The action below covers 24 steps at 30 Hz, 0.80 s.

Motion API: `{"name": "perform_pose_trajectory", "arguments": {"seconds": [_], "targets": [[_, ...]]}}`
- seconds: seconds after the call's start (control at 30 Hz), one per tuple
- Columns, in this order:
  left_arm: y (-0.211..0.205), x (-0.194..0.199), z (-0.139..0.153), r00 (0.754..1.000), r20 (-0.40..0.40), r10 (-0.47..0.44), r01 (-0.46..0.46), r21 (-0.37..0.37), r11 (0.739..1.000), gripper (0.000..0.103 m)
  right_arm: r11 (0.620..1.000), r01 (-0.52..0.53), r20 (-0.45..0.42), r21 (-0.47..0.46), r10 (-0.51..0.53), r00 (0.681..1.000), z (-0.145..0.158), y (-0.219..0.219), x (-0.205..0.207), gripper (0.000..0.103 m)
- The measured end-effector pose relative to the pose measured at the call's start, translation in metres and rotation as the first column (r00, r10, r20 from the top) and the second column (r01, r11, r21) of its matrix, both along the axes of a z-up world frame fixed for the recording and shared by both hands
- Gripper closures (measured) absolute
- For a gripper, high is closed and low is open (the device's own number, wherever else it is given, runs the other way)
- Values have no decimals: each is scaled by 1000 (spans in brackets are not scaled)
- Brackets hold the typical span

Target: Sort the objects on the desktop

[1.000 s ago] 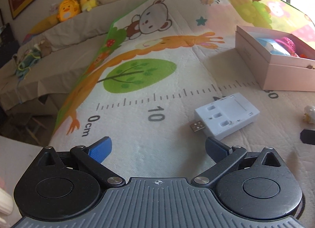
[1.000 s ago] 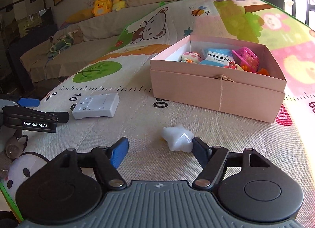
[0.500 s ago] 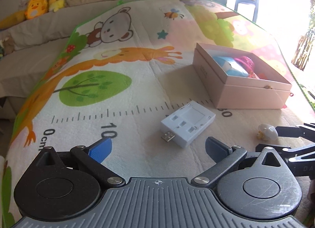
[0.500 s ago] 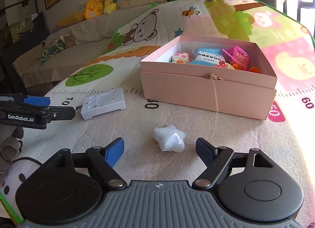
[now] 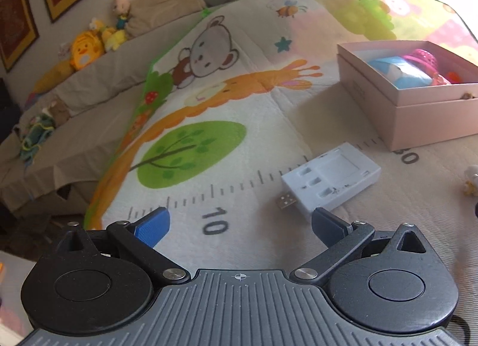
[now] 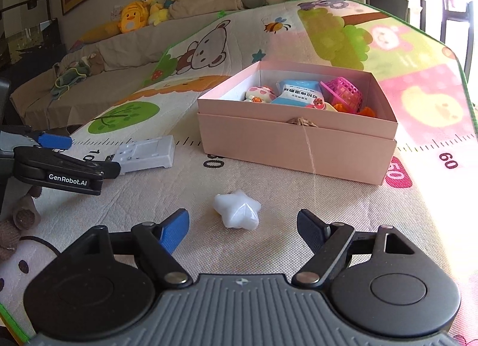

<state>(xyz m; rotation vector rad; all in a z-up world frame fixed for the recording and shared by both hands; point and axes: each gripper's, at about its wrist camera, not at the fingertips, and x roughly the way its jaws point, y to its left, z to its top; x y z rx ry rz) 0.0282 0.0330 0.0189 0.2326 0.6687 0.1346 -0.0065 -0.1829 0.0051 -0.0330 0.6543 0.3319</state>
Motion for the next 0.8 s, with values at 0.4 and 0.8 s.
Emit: {"name": "perform_pose_trajectory", "arguments": {"seconds": [0.4,0.8], "targets": [[-36,41,-1,996,-63,57,-70,-246,967,0,997,-29,22,-73,31,999,0,12,-3,22],[-27,41,-1,993,-116,18,-47,-252,967,58,991,-38,15,-131,41,999,-2,11,9,66]]}}
